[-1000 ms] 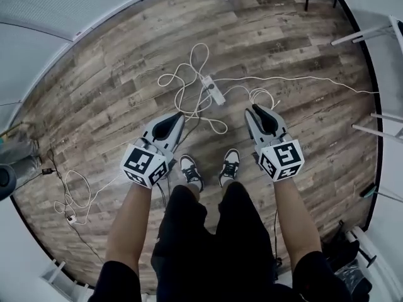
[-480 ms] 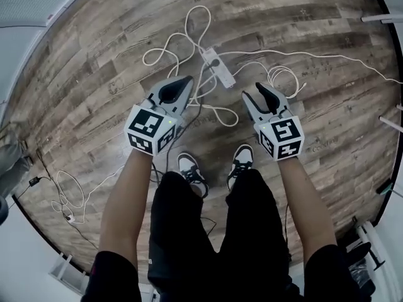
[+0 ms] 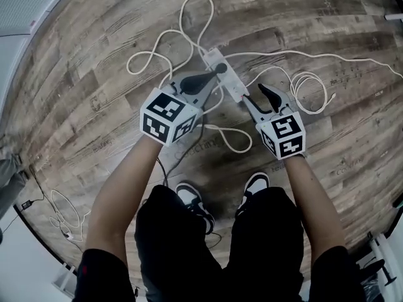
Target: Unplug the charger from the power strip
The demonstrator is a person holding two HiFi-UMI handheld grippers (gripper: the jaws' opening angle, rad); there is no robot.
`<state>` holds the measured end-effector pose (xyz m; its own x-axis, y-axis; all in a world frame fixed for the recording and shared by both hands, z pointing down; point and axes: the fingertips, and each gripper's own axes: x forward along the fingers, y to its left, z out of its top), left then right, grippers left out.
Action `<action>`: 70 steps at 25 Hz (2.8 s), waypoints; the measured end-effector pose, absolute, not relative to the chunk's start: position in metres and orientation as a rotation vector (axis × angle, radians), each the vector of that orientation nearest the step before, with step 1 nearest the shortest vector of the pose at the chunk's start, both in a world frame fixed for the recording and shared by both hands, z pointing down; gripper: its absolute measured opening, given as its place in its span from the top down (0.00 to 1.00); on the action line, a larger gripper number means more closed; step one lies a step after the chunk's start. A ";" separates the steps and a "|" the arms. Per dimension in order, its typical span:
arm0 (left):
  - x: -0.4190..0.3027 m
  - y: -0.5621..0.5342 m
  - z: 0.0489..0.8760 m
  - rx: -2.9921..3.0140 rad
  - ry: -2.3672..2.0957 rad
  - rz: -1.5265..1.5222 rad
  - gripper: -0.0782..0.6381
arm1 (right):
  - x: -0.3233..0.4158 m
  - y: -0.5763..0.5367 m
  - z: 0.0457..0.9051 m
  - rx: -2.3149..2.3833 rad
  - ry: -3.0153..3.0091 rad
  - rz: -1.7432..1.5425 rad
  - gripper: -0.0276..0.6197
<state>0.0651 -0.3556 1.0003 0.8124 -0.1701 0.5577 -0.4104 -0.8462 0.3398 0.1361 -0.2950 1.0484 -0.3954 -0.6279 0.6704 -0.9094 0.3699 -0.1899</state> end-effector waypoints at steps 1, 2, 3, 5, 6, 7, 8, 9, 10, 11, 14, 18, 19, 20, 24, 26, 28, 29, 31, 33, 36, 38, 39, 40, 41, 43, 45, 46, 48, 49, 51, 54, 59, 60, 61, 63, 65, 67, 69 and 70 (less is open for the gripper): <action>0.071 -0.357 1.015 2.547 -0.419 0.746 0.86 | 0.135 -0.296 1.060 1.314 -2.142 0.741 0.65; 0.077 -0.358 1.030 2.548 -0.407 0.767 0.86 | 0.134 -0.296 1.071 1.307 -2.139 0.730 0.65; 0.081 -0.359 1.044 2.549 -0.398 0.786 0.86 | 0.134 -0.295 1.081 1.302 -2.132 0.720 0.64; 0.084 -0.363 1.069 2.544 -0.400 0.813 0.86 | 0.132 -0.294 1.099 1.288 -2.121 0.711 0.64; 0.084 -0.365 1.080 2.535 -0.406 0.822 0.86 | 0.129 -0.294 1.106 1.273 -2.121 0.709 0.64; 0.083 -0.367 1.090 2.522 -0.412 0.833 0.86 | 0.126 -0.294 1.112 1.256 -2.122 0.704 0.64; 0.082 -0.367 1.099 2.509 -0.412 0.847 0.86 | 0.123 -0.294 1.116 1.238 -2.124 0.694 0.64; 0.082 -0.366 1.106 2.499 -0.406 0.861 0.86 | 0.120 -0.294 1.121 1.222 -2.124 0.686 0.64; 0.083 -0.365 1.113 2.492 -0.396 0.873 0.86 | 0.117 -0.294 1.126 1.210 -2.121 0.681 0.64; 0.084 -0.365 1.117 2.487 -0.392 0.881 0.86 | 0.115 -0.294 1.130 1.203 -2.117 0.680 0.64; 0.089 -0.368 1.125 2.473 -0.403 0.881 0.86 | 0.112 -0.298 1.136 1.224 -2.107 0.691 0.64; 0.092 -0.370 1.131 2.464 -0.398 0.925 0.86 | 0.109 -0.301 1.136 1.254 -2.086 0.686 0.65; 0.092 -0.371 1.131 2.451 -0.400 0.924 0.87 | 0.110 -0.301 1.136 1.259 -2.078 0.676 0.67; 0.092 -0.371 1.131 2.438 -0.401 0.919 0.87 | 0.111 -0.302 1.137 1.269 -2.070 0.675 0.68; 0.091 -0.370 1.131 2.425 -0.390 0.891 0.86 | 0.116 -0.304 1.139 1.302 -2.044 0.678 0.79; 0.091 -0.372 1.131 2.429 -0.394 0.883 0.86 | 0.114 -0.305 1.138 1.298 -2.043 0.656 0.79; 0.091 -0.372 1.131 2.434 -0.405 0.892 0.87 | 0.114 -0.307 1.135 1.301 -2.049 0.639 0.79; 0.091 -0.372 1.131 2.430 -0.410 0.897 0.86 | 0.114 -0.308 1.131 1.304 -2.056 0.628 0.79; 0.092 -0.372 1.132 2.408 -0.416 0.906 0.86 | 0.116 -0.310 1.122 1.316 -2.065 0.605 0.79; 0.090 -0.371 1.130 2.393 -0.432 0.911 0.86 | 0.123 -0.312 1.110 1.348 -2.071 0.608 0.79; 0.084 -0.375 1.107 2.443 -0.495 0.869 0.86 | 0.140 -0.318 1.084 1.412 -2.088 0.623 0.79; 0.084 -0.379 1.078 2.486 -0.540 0.830 0.87 | 0.154 -0.319 1.059 1.450 -2.097 0.620 0.79; 0.084 -0.380 1.061 2.498 -0.561 0.810 0.87 | 0.159 -0.318 1.044 1.465 -2.100 0.620 0.79; 0.082 -0.379 1.042 2.503 -0.578 0.791 0.86 | 0.162 -0.315 1.027 1.475 -2.102 0.623 0.79; 0.080 -0.378 1.022 2.506 -0.593 0.774 0.86 | 0.163 -0.311 1.010 1.481 -2.107 0.632 0.79; 0.076 -0.374 0.982 2.513 -0.619 0.749 0.87 | 0.163 -0.302 0.973 1.487 -2.120 0.659 0.79; 0.069 -0.372 0.942 2.514 -0.659 0.739 0.87 | 0.164 -0.295 0.936 1.491 -2.135 0.697 0.79; 0.065 -0.370 0.923 2.512 -0.681 0.740 0.87 | 0.164 -0.291 0.917 1.497 -2.143 0.713 0.79; 0.057 -0.363 0.885 2.518 -0.708 0.747 0.87 | 0.167 -0.285 0.880 1.521 -2.157 0.726 0.79; 0.052 -0.358 0.866 2.522 -0.713 0.747 0.87 | 0.168 -0.282 0.862 1.532 -2.164 0.725 0.79; 0.037 -0.347 0.831 2.513 -0.732 0.740 0.86 | 0.164 -0.276 0.824 1.532 -2.187 0.716 0.79; 0.012 -0.334 0.780 2.488 -0.790 0.726 0.87 | 0.148 -0.265 0.768 1.501 -2.252 0.704 0.79; -0.016 -0.315 0.685 2.456 -0.886 0.660 0.87 | 0.124 -0.247 0.673 1.465 -2.350 0.705 0.79; -0.020 -0.310 0.664 2.451 -0.902 0.644 0.86 | 0.119 -0.245 0.655 1.455 -2.358 0.685 0.79; -0.024 -0.306 0.644 2.447 -0.916 0.627 0.87 | 0.113 -0.242 0.637 1.447 -2.365 0.666 0.79; -0.031 -0.297 0.605 2.443 -0.941 0.597 0.86 | 0.103 -0.236 0.601 1.439 -2.385 0.646 0.79; -0.036 -0.286 0.566 2.438 -0.959 0.570 0.87 | 0.095 -0.228 0.564 1.437 -2.399 0.638 0.79; -0.039 -0.278 0.528 2.440 -0.980 0.532 0.87 | 0.091 -0.220 0.529 1.444 -2.408 0.631 0.79; -0.043 -0.271 0.491 2.449 -1.011 0.481 0.86 | 0.091 -0.213 0.496 1.462 -2.411 0.621 0.79; -0.046 -0.266 0.471 2.451 -1.027 0.461 0.86 | 0.092 -0.207 0.479 1.471 -2.408 0.621 0.79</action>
